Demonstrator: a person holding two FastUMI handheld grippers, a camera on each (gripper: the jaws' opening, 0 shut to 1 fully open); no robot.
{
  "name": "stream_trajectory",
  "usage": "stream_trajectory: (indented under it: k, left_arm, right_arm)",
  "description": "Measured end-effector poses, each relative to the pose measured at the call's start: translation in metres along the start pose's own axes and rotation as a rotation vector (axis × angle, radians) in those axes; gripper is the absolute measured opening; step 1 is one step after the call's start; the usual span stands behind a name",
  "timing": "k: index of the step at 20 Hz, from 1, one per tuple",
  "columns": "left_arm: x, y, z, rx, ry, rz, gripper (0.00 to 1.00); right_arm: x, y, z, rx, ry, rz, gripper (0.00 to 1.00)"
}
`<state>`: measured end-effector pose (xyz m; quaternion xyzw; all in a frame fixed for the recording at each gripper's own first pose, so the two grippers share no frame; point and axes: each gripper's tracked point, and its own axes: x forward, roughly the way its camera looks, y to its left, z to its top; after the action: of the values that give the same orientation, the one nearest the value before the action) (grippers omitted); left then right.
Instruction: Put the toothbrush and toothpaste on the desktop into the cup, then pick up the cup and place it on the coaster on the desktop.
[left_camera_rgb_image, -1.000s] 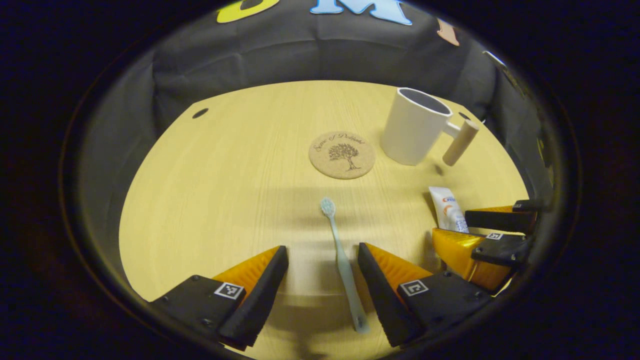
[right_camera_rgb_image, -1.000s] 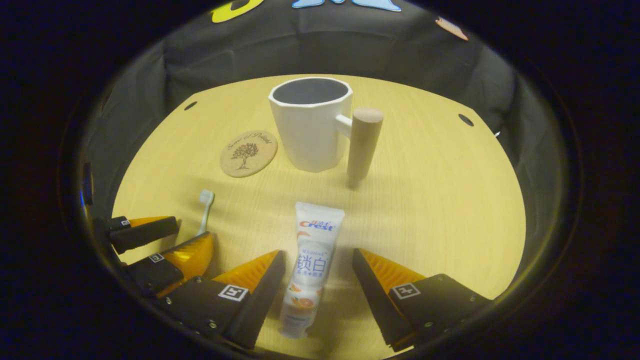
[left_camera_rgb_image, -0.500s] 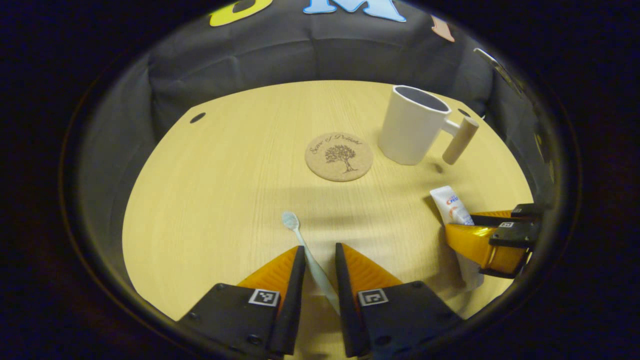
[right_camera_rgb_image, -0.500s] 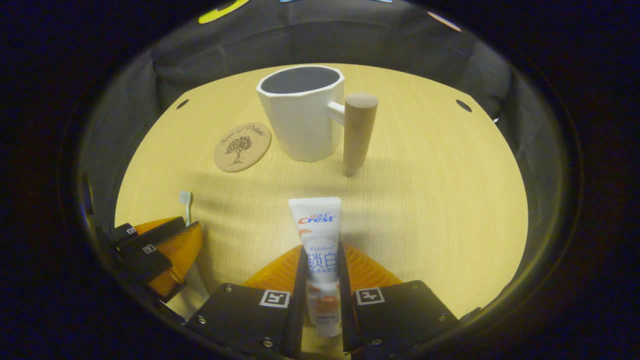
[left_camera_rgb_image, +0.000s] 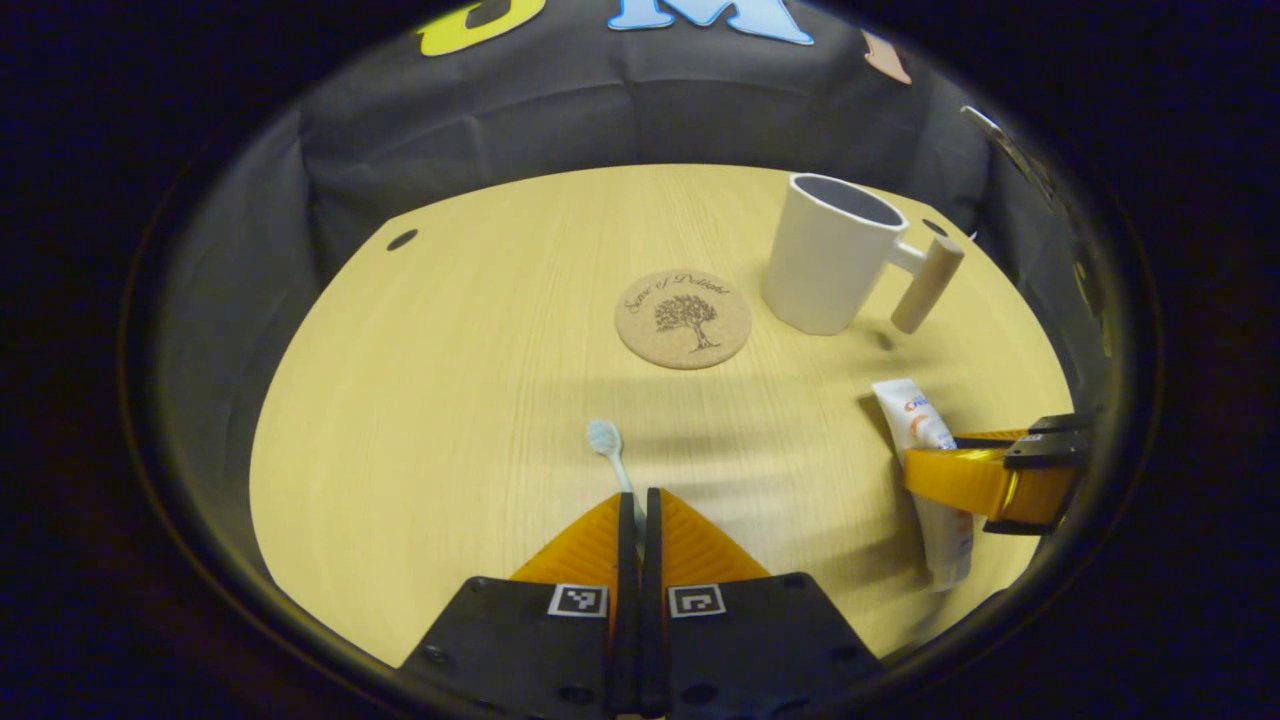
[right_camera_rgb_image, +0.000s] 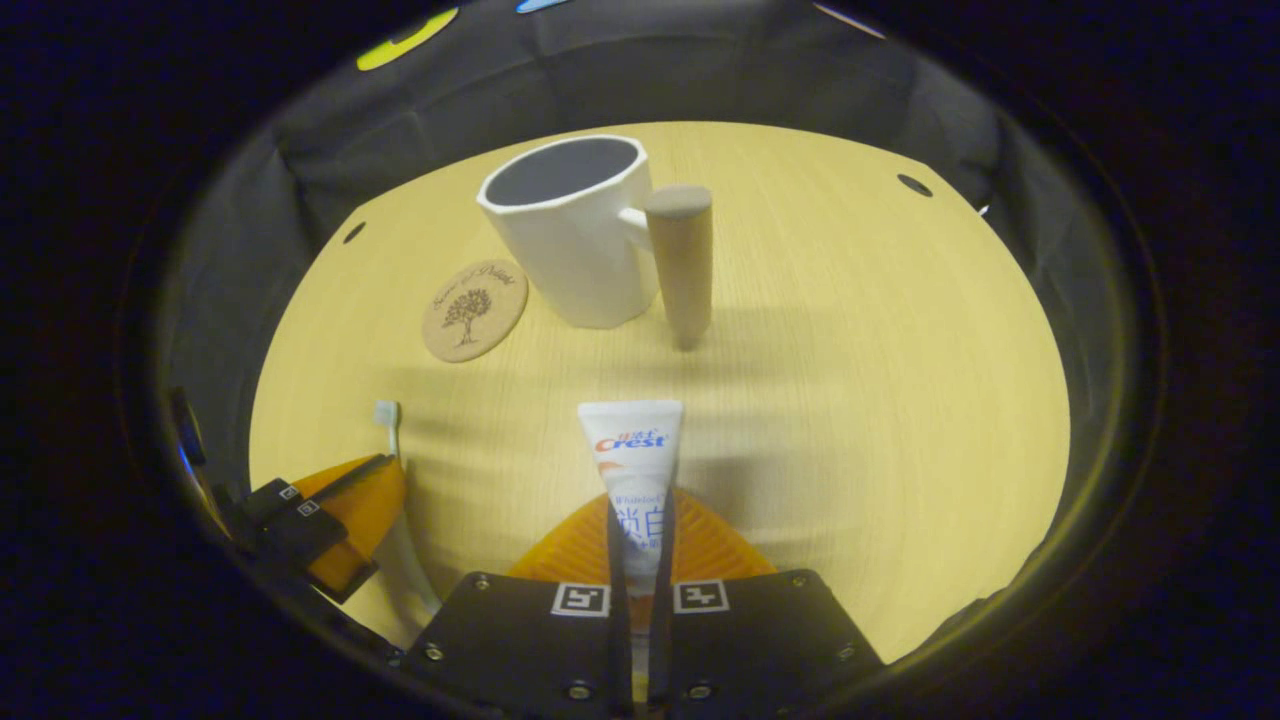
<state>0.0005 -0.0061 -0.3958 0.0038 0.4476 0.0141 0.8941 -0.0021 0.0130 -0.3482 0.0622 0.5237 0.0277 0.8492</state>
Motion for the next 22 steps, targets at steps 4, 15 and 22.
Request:
stream_trajectory:
  k: [4,15,22]
  left_arm:
    - [-0.006,0.000,0.008,-0.010,-0.032,-0.007,0.08]
    - [-0.030,0.007,0.031,-0.039,-0.101,-0.018,0.08]
    - [-0.035,0.007,0.046,-0.042,-0.131,-0.032,0.08]
  right_arm:
    - [-0.016,0.001,0.011,0.029,-0.055,0.041,0.08]
    - [-0.103,0.019,0.086,0.112,-0.275,0.160,0.08]
    - [-0.114,0.028,0.163,0.138,-0.396,0.176,0.08]
